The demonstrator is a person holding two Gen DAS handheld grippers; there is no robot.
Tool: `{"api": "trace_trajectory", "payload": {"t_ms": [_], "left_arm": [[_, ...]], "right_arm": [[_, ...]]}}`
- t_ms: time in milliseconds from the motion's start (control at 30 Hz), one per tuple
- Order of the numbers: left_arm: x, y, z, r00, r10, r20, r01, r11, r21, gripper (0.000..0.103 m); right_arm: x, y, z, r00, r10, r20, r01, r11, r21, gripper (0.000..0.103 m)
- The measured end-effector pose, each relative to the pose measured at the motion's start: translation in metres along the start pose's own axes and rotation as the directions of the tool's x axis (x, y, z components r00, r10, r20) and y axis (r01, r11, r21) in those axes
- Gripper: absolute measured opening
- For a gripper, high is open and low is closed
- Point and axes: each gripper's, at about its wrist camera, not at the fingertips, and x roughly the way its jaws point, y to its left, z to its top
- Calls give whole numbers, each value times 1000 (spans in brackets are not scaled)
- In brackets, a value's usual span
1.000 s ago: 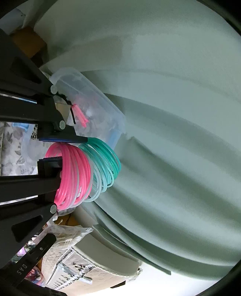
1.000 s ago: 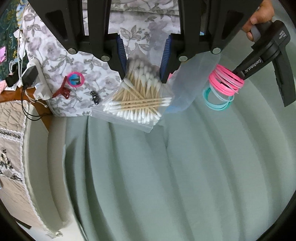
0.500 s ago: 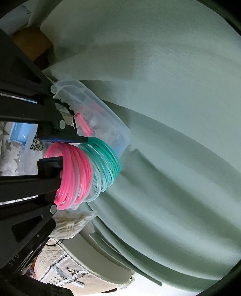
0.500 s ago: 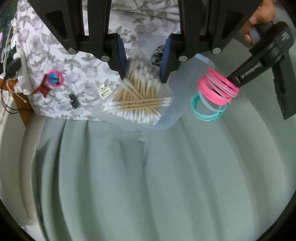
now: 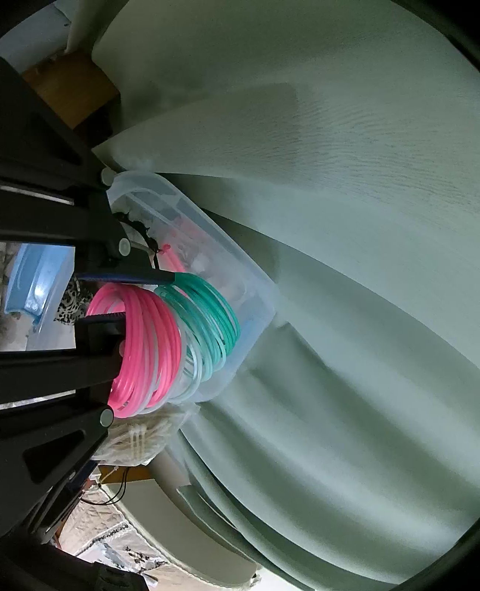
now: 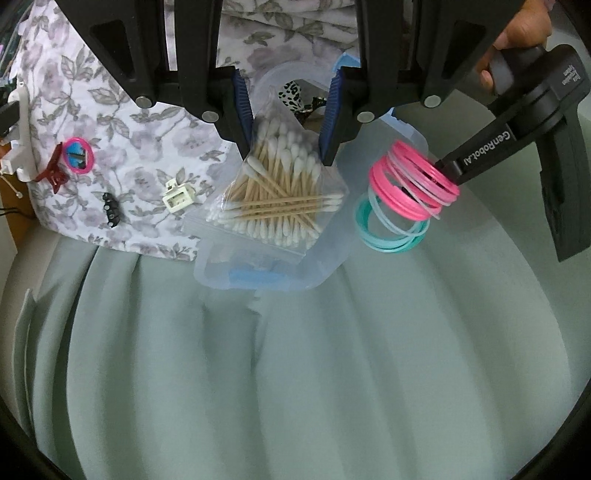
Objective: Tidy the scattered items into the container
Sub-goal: 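Lower the bangles into the clear box and open the left gripper while the right releases the swab bag inside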
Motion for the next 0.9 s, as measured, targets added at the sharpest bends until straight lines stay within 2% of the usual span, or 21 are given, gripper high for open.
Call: {"api": "trace_trajectory", "payload": {"t_ms": [567,900], "left_arm": [[23,-4,4,997,38,-74,-40,999,-23,12],[34,-2,-2,992,67,-105,-69,997,-24,13]], "right_arm": [[48,-13,-3,996,7,-93,-4,1000,26,37],[52,-18,-3,997,16,-77,-14,1000,24,38]]}}
